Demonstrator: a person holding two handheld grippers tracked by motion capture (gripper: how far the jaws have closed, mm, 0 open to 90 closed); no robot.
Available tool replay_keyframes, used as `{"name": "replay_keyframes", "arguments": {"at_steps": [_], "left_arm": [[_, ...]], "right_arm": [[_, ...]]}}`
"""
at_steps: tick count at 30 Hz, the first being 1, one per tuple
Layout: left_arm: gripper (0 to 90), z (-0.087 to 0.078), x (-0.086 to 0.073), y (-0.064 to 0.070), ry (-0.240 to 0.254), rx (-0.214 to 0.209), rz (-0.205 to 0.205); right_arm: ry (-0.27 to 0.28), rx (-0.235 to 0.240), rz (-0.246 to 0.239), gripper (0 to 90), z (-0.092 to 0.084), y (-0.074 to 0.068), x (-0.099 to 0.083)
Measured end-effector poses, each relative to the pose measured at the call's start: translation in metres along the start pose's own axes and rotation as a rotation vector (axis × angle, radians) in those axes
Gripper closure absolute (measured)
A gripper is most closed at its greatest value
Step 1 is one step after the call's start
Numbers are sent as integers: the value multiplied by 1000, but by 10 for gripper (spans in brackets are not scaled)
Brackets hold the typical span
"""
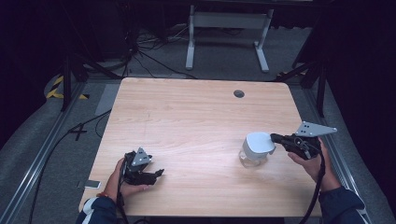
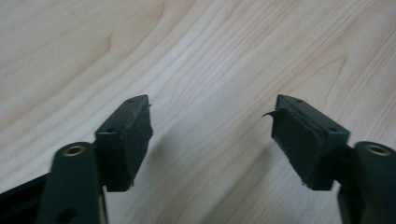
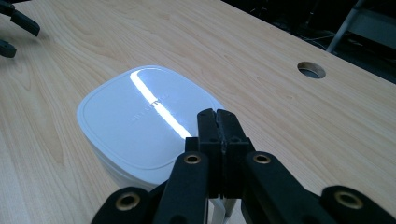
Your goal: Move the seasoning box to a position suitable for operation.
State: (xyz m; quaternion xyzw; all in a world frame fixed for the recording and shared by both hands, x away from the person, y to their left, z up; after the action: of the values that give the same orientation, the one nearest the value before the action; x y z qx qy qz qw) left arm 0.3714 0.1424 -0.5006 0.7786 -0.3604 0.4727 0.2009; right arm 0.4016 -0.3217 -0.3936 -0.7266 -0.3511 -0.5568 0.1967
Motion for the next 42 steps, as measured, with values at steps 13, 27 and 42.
{"name": "replay_keyframes", "arguments": {"at_steps": [13, 27, 42], "left_arm": [[658, 43, 66, 32, 100, -150, 67], [894, 100, 136, 83, 188, -323, 153], [896, 142, 169, 116, 198, -355, 181]], "right_arm": [[5, -10, 2, 900, 0, -1, 0], [2, -24, -1, 900, -1, 1, -1], [-4, -22, -2, 900, -2, 2, -2]]}}
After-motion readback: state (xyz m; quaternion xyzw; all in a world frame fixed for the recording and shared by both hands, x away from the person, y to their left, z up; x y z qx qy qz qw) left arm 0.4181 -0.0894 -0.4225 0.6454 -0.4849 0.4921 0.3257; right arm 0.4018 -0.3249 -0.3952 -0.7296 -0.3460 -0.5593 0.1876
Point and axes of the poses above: each handheld gripper's, and its own axes: z roughly forward along the jaws, x roughly out of its top, y roughly to its right, the point moved 5 cm from there along z, roughly forward along the jaws, and after that the axes turned 14 degrees about y, right-handed, at the moved point
